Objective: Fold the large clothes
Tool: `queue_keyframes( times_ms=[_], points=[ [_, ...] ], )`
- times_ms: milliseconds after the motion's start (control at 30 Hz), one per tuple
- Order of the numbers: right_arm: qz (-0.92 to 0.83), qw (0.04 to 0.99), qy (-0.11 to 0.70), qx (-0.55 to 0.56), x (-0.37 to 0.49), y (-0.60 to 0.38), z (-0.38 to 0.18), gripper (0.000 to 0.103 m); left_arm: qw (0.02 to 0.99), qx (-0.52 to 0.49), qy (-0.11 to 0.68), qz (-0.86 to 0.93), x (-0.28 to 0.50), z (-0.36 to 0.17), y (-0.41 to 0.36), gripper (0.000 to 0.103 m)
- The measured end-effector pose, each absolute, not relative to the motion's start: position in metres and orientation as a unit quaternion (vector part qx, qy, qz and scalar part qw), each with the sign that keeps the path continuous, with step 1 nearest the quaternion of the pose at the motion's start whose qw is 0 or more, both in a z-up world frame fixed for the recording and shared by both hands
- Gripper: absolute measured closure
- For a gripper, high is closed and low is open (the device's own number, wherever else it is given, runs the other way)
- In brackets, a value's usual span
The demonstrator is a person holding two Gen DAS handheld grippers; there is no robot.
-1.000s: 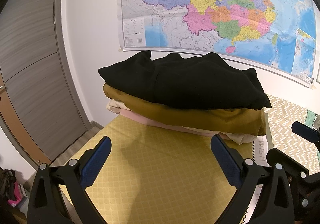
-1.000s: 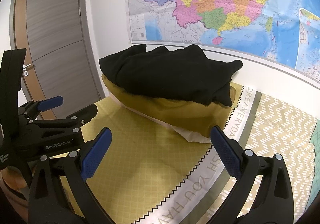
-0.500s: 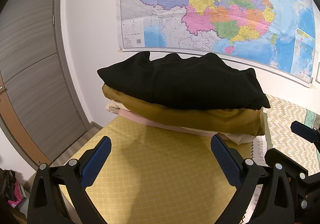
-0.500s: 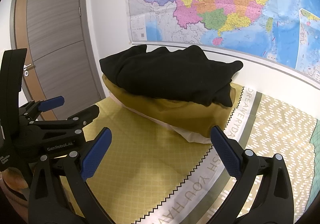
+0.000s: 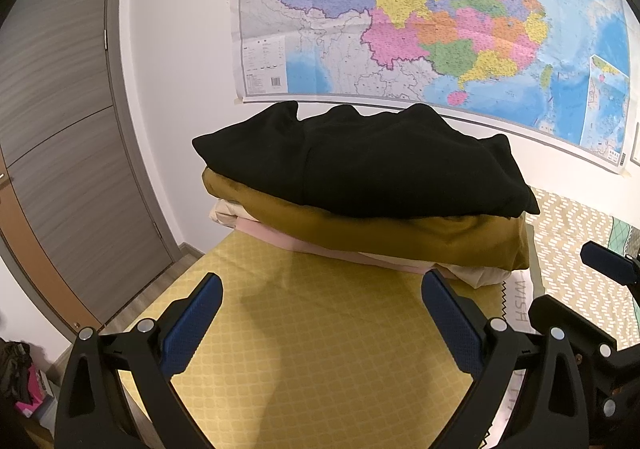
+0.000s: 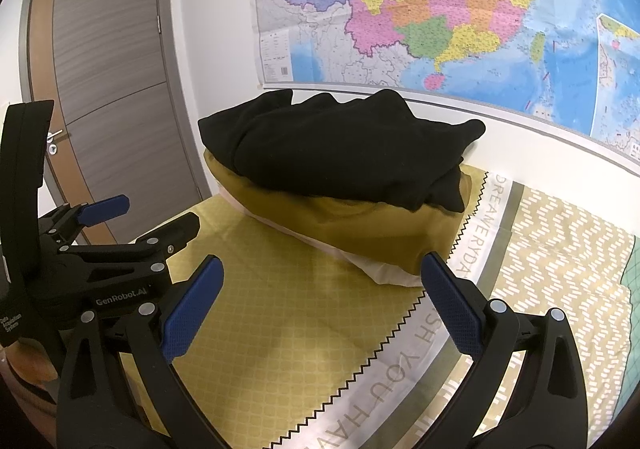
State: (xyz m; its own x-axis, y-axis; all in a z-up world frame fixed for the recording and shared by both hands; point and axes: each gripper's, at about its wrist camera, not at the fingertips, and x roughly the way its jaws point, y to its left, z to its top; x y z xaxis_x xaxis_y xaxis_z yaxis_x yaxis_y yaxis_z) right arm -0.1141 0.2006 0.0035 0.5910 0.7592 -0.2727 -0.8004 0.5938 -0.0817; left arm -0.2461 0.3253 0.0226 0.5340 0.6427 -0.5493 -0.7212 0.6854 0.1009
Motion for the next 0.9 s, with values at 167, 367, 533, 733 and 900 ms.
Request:
queue_keyframes(
  times_ms=[167,367,533,733,900],
  points=[
    [0.438,0.887,0.106,-0.097,-0.1147,0.201,0.0036,0.006,0.873,-0.069,0.285,0.39,-0.2453,0.0214,0.3257,0.007],
    [0.437,0.888,0.108,-0.095,-0.1136,0.202,0.003,0.006,0.873,-0.07,0.286,0.389,-0.244,0.0202,0.3255,0.007],
    [0.438,0.887,0.109,-0.094,-0.113,0.202,0.0028,0.006,0.873,-0.069,0.286,0.389,-0.2435,0.0189,0.3242,0.007],
    [0.437,0.888,0.109,-0.093,-0.1124,0.2015,0.0029,0.006,0.872,-0.068,0.286,0.39,-0.2432,0.0184,0.3233,0.007],
    [0.435,0.889,0.109,-0.092,-0.1128,0.2018,0.0033,0.006,0.872,-0.068,0.287,0.391,-0.243,0.0171,0.3237,0.007]
  ],
)
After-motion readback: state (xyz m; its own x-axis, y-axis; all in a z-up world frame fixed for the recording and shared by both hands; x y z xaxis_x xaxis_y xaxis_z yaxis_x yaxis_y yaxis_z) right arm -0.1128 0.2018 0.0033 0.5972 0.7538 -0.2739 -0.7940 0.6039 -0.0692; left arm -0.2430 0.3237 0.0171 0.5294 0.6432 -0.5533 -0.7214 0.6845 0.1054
